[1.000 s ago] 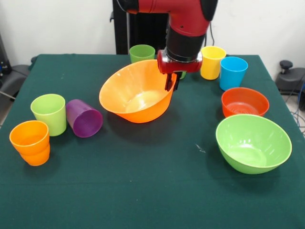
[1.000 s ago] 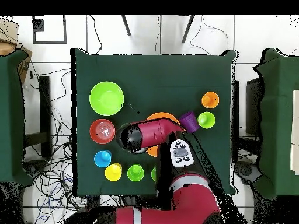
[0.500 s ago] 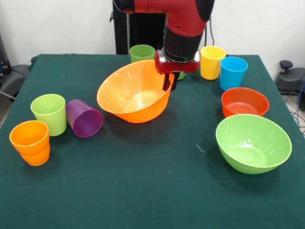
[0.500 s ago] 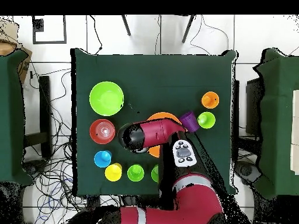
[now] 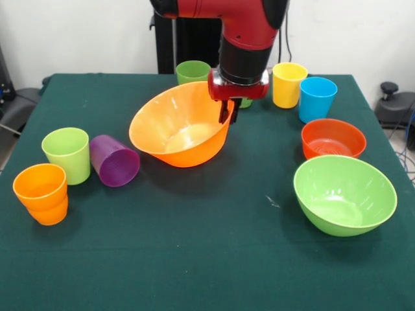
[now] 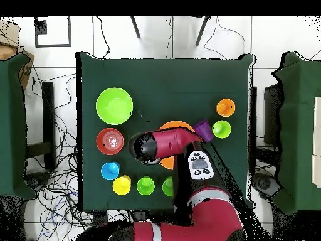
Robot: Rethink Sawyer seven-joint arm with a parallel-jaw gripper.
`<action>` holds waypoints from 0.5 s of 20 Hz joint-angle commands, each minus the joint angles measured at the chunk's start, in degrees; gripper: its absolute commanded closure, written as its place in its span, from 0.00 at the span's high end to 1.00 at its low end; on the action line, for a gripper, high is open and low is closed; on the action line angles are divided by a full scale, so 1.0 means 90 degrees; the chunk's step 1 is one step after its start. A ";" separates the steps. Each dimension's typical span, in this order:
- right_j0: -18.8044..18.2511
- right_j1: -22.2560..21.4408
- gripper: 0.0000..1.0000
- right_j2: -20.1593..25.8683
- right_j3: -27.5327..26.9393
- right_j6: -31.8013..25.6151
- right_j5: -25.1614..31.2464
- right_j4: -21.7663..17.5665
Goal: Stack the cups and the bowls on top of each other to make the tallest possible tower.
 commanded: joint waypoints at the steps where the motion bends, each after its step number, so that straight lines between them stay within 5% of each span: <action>1: -0.0131 0.0103 0.00 0.0379 -0.0061 0.0284 -0.0426 -0.0049; 2: -0.0135 0.0103 1.00 0.0384 -0.0062 0.0285 -0.0426 -0.0059; 10: -0.0118 0.0096 1.00 0.0357 -0.0057 0.0225 -0.0395 -0.0145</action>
